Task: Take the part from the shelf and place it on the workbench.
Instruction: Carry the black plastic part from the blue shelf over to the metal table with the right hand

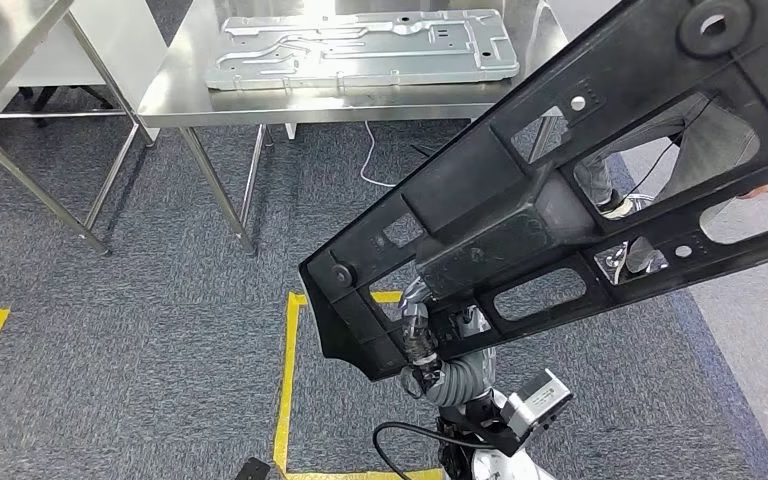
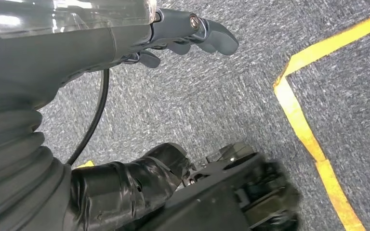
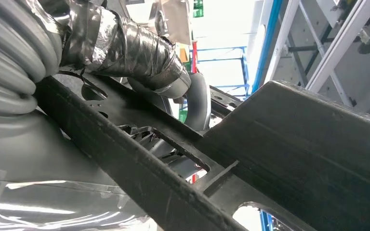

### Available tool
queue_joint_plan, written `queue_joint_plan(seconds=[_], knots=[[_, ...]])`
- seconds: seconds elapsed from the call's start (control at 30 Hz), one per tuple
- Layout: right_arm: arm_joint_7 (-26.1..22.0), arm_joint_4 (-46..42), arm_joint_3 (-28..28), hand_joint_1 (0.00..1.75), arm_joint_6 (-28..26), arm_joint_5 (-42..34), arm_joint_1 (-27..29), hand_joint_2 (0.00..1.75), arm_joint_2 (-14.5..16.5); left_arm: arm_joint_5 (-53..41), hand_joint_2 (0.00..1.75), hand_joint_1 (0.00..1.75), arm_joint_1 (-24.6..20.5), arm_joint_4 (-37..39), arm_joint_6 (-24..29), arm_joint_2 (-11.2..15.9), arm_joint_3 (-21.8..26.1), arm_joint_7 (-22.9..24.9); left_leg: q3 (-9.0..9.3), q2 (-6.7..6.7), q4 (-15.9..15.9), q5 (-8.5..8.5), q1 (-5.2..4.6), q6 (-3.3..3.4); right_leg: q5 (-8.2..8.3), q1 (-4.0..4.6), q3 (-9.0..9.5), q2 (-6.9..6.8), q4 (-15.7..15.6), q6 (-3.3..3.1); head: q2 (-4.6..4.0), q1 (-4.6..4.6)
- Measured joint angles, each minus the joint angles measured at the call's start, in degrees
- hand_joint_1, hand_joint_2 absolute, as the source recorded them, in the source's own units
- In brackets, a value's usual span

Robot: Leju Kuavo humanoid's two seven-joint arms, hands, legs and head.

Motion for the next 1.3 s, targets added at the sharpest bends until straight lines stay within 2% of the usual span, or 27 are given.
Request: queue_joint_plan(seconds=[0.03, 0.1, 0.13, 0.17, 0.23, 0.33, 0.4, 0.47, 0.5, 0.53, 0.57, 0.6, 0.63, 0.67, 0.7, 0.8, 0.87, 0.9, 0.97, 1.0, 1.03, 1.07, 1.1, 1.17, 1.2, 1.27, 1.3], knots=[[0.0, 0.0, 0.0, 1.75, 0.0, 0.0, 0.0, 1.75, 0.0, 0.0, 1.75, 0.0, 0.0, 0.0, 0.0, 0.0, 0.0, 0.0, 0.57, 0.01, -1.7, 1.62, 0.02, 0.1, -0.14, 0.02, 0.22, 0.04, 0.0, 0.05, 0.0, 0.0], [0.0, 0.0, 0.0, 1.75, 0.0, 0.0, 0.0, 1.75, 0.0, 0.0, 1.75, 0.0, 0.0, 0.0, 0.0, 0.0, 0.0, 0.0, 4.11, 0.07, -9.3, 5.67, -0.05, 0.63, -0.53, 0.04, 0.84, 0.1, 0.0, 0.29, -0.01, 0.01], [0.0, 0.0, 0.0, 1.75, 0.0, 0.0, 0.0, 1.75, 0.0, 0.0, 1.75, 0.0, -0.1, 0.0, 0.0, 0.0, 0.0, 0.0, 5.75, 0.1, -12.6, 6.85, -0.23, 0.95, -0.73, 0.12, 1.02, 0.11, 0.0, 0.52, -0.02, 0.03], [0.0, 0.0, 0.0, 1.75, 0.0, 0.0, -0.1, 1.75, 0.0, 0.0, 1.75, 0.0, -0.1, 0.0, 0.0, 0.0, 0.0, 0.0, 6.78, 0.11, -14.7, 7.31, -0.41, 1.25, -0.85, 0.14, 1.11, 0.1, 0.0, 0.79, -0.02, 0.04], [0.0, 0.0, 0.0, 1.75, 0.1, -0.1, -0.1, 1.75, 0.0, 0.0, 1.75, 0.0, -0.1, 0.0, 0.0, 0.1, 0.0, 0.0, 7.14, 0.04, -15.7, 7.04, -0.79, 1.69, -0.93, 0.17, 1.14, 0.08, -0.2, 1.39, -0.01, 0.06], [0.0, 0.0, 0.0, 1.75, 0.1, -0.1, -0.1, 1.75, 0.0, 0.0, 1.75, 0.0, 0.0, 0.0, 0.0, 0.1, 0.0, 0.0, 7.88, -0.03, -16.6, 7.26, -0.38, 2.56, -1.77, 0.23, 0.99, 0.1, 0.6, 2.26, -0.01, 0.18], [0.0, 0.0, 0.0, 1.75, 0.1, -0.1, -0.2, 1.75, 0.0, 0.0, 1.75, 0.0, -0.2, 0.0, 0.0, 0.0, 0.0, 0.1, 8.41, 0.03, -17.1, 7.27, -0.21, 3.15, -4.33, 0.19, -1.48, 0.17, 5.6, 2.54, -0.01, 0.39], [0.0, 0.0, 0.0, 1.75, 0.1, -0.1, -0.2, 1.75, 0.0, 0.0, 1.75, 0.0, -0.2, 0.0, -0.1, 0.0, 0.0, 0.1, 8.52, 0.01, -17.1, 7.03, -0.27, 3.49, -6.97, 0.17, -5.6, 0.17, 12.7, 2.66, -0.01, 0.54], [0.0, 0.0, 0.0, 1.75, 0.1, -0.1, -0.1, 1.75, 0.0, 0.0, 1.75, 0.0, -0.2, 0.0, -0.1, 0.0, 0.0, 0.1, 8.6, -0.03, -17.0, 6.88, -0.3, 3.53, -7.01, 0.16, -6.99, 0.17, 14.7, 2.7, 0.0, 0.56], [0.0, 0.0, 0.0, 1.75, 0.1, -0.1, -0.1, 1.75, 0.0, 0.0, 1.75, 0.0, -0.1, 0.0, -0.1, 0.0, 0.0, 0.1, 8.73, -0.09, -16.9, 6.68, -0.31, 3.51, -5.9, 0.13, -7.36, 0.17, 14.5, 2.7, 0.0, 0.57], [0.0, 0.0, 0.0, 1.75, 0.1, -0.1, 0.0, 1.75, 0.0, 0.0, 1.75, 0.0, 0.0, 0.0, -0.2, 0.0, 0.0, 0.1, 8.95, -0.18, -16.8, 6.43, -0.31, 3.44, -3.81, 0.1, -6.63, 0.17, 12.3, 2.65, 0.0, 0.58], [0.0, 0.0, 0.0, 1.75, 0.1, -0.2, 0.0, 1.75, 0.0, 0.0, 1.75, 0.0, 0.0, 0.0, -0.2, -0.1, 0.0, 0.1, 9.16, -0.26, -16.6, 6.11, -0.31, 3.3, -1.42, 0.08, -5.12, 0.17, 8.5, 2.51, 0.0, 0.6], [0.1, 0.0, 0.0, 1.75, 0.2, -0.2, -0.1, 1.75, 0.0, 0.1, 1.75, 0.0, 0.0, 0.0, -0.2, -0.1, 0.0, 0.1, 9.27, -0.34, -16.3, 5.77, -0.43, 3.09, 0.15, 0.16, -3.55, 0.2, 5.0, 2.34, 0.0, 0.6], [0.1, 0.0, 0.0, 1.75, 0.2, -0.2, -0.1, 1.75, 0.0, 0.1, 1.75, 0.0, -0.1, 0.0, -0.2, -0.1, 0.0, 0.1, 9.27, -0.42, -16.1, 5.5, -0.52, 2.85, 1.02, 0.23, -2.31, 0.23, 2.4, 2.14, 0.0, 0.6], [0.1, 0.0, 0.0, 1.75, 0.3, -0.3, -0.1, 1.75, 0.0, 0.1, 1.75, 0.0, -0.1, 0.0, -0.2, -0.1, 0.0, 0.0, 9.2, -0.47, -15.9, 5.33, -0.59, 2.56, 1.15, 0.34, -1.65, 0.28, 0.9, 1.95, 0.0, 0.57], [0.1, 0.0, 0.0, 1.75, 0.4, -0.4, 0.1, 1.75, 0.0, 0.2, 1.75, 0.0, -0.1, 0.0, -0.4, -0.1, 0.0, 0.0, 9.24, -0.46, -15.9, 5.07, -0.56, 1.68, 0.8, 0.33, -1.18, 0.38, 0.2, 1.19, 0.0, 0.58], [0.1, 0.0, 0.0, 1.75, 0.4, -0.4, 0.0, 1.75, 0.0, 0.2, 1.75, 0.0, -0.2, 0.0, -0.4, -0.1, 0.0, 0.0, 8.31, -0.26, -13.5, 3.65, -0.46, 1.02, 0.72, 0.08, -0.6, 0.28, -0.2, 0.53, -0.01, 0.44], [0.1, 0.0, 0.0, 1.75, 0.4, -0.5, 0.0, 1.75, 0.0, 0.3, 1.75, 0.0, -0.2, 0.0, -0.4, -0.1, 0.0, 0.0, 6.89, -0.14, -10.6, 2.29, -0.34, 0.73, 0.62, 0.02, -0.34, 0.2, -0.3, 0.25, -0.01, 0.37], [0.1, 0.1, 0.0, 1.75, 0.4, -0.5, 0.0, 1.75, 0.0, 0.4, 1.75, 0.0, -0.1, 0.0, -0.5, -0.1, 0.0, 0.0, 2.86, -0.04, -3.3, -0.42, -0.15, 0.31, 0.34, 0.07, -0.14, 0.1, -0.3, -0.11, -0.01, 0.28], [0.1, 0.1, 0.0, 1.75, 0.4, -0.5, 0.0, 1.75, 0.0, 0.5, 1.75, 0.0, 0.0, 0.0, -0.5, -0.1, 0.0, 0.0, 1.33, -0.02, -0.9, -0.79, -0.06, 0.2, 0.19, 0.1, -0.06, 0.12, -0.2, -0.18, 0.0, 0.28], [0.1, 0.1, 0.0, 1.75, 0.4, -0.5, 0.1, 1.75, 0.0, 0.5, 1.75, 0.0, 0.1, 0.0, -0.6, -0.1, 0.0, 0.0, 0.77, -0.01, -0.6, -0.03, -0.02, 0.18, 0.03, 0.12, 0.07, 0.18, -0.1, -0.18, 0.0, 0.27], [0.1, 0.2, 0.0, 1.75, 0.4, -0.5, 0.1, 1.75, 0.0, 0.5, 1.75, 0.0, 0.2, 0.0, -0.6, -0.1, 0.0, 0.0, 1.39, 0.0, -2.6, 1.8, 0.01, 0.26, -0.17, 0.12, 0.31, 0.25, -0.1, -0.1, 0.0, 0.26], [0.1, 0.2, 0.0, 1.75, 0.4, -0.5, 0.1, 1.75, 0.0, 0.5, 1.75, 0.0, 0.2, 0.0, -0.6, -0.1, 0.0, 0.0, 2.96, 0.01, -6.3, 4.22, 0.01, 0.46, -0.4, 0.12, 0.64, 0.31, -0.1, 0.02, -0.01, 0.26], [0.1, 0.2, 0.0, 1.75, 0.4, -0.5, 0.1, 1.75, 0.0, 0.5, 1.75, 0.0, 0.1, 0.0, -0.6, -0.1, 0.0, 0.0, 6.22, 0.04, -13.2, 7.03, -0.25, 0.98, -0.81, 0.22, 1.13, 0.35, 0.0, 0.46, -0.01, 0.29], [0.1, 0.2, 0.0, 1.75, 0.4, -0.5, 0.1, 1.75, 0.0, 0.5, 1.75, 0.0, 0.0, 0.0, -0.6, -0.1, 0.0, 0.0, 7.09, 0.04, -15.0, 7.35, -0.43, 1.2, -0.91, 0.25, 1.2, 0.34, -0.1, 0.74, -0.01, 0.32], [0.1, 0.2, 0.0, 1.75, 0.4, -0.5, 0.1, 1.75, 0.0, 0.5, 1.75, 0.0, 0.0, 0.0, -0.6, -0.1, 0.0, 0.0, 7.4, -0.01, -15.8, 7.03, -0.71, 1.62, -0.96, 0.26, 1.26, 0.31, -0.4, 1.38, 0.0, 0.31], [0.1, 0.2, 0.0, 1.75, 0.4, -0.5, 0.1, 1.75, 0.0, 0.5, 1.75, 0.0, 0.0, 0.0, -0.6, -0.1, 0.0, 0.0, 7.66, -0.02, -16.2, 7.1, -0.54, 1.9, -1.07, 0.23, 1.38, 0.3, -0.5, 1.69, 0.0, 0.33]])
